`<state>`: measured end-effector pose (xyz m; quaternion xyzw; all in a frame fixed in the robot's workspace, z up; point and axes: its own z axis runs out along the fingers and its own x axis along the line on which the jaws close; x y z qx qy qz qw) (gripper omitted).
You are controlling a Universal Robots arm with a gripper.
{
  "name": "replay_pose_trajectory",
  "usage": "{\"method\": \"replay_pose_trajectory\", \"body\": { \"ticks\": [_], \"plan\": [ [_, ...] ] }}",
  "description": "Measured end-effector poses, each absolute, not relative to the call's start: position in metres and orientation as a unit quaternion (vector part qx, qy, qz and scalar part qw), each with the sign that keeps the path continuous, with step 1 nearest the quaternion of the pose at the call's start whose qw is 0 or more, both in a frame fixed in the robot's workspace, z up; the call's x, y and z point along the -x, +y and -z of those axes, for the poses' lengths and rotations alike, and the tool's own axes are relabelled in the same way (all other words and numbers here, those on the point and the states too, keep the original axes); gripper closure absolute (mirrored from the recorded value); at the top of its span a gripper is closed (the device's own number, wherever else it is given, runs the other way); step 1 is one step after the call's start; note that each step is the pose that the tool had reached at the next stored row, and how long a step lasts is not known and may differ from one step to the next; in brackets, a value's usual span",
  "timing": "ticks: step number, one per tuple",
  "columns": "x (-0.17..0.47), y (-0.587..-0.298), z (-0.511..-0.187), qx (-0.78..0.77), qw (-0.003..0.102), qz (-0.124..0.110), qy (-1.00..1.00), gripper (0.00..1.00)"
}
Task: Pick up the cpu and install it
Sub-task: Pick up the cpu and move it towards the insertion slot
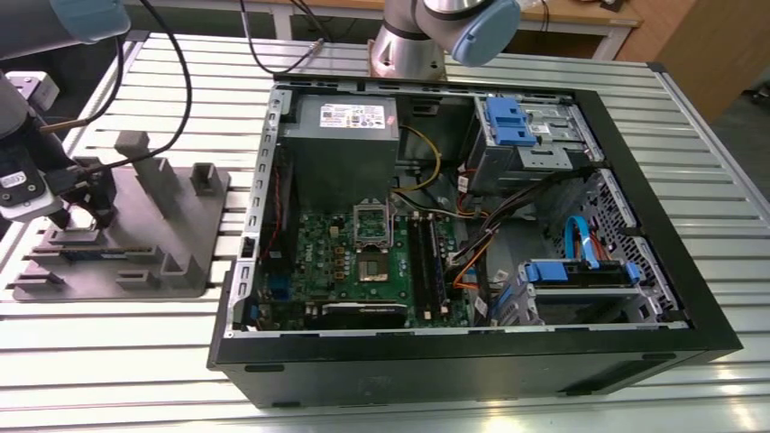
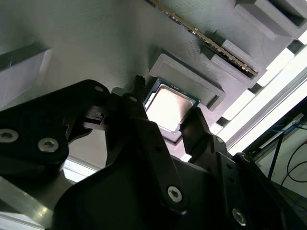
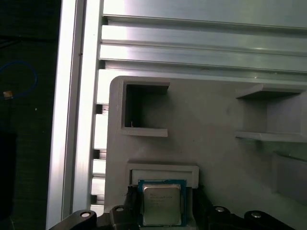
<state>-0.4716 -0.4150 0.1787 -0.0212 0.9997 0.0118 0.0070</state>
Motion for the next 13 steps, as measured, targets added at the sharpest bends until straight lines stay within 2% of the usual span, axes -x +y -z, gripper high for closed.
{"method": "replay_pose_trajectory", "body": {
  "ticks": [13],
  "plan": [
    [0.4715, -0.4193, -0.1787, 0.019, 0.007, -0.012, 1.0, 0.44]
  ]
}}
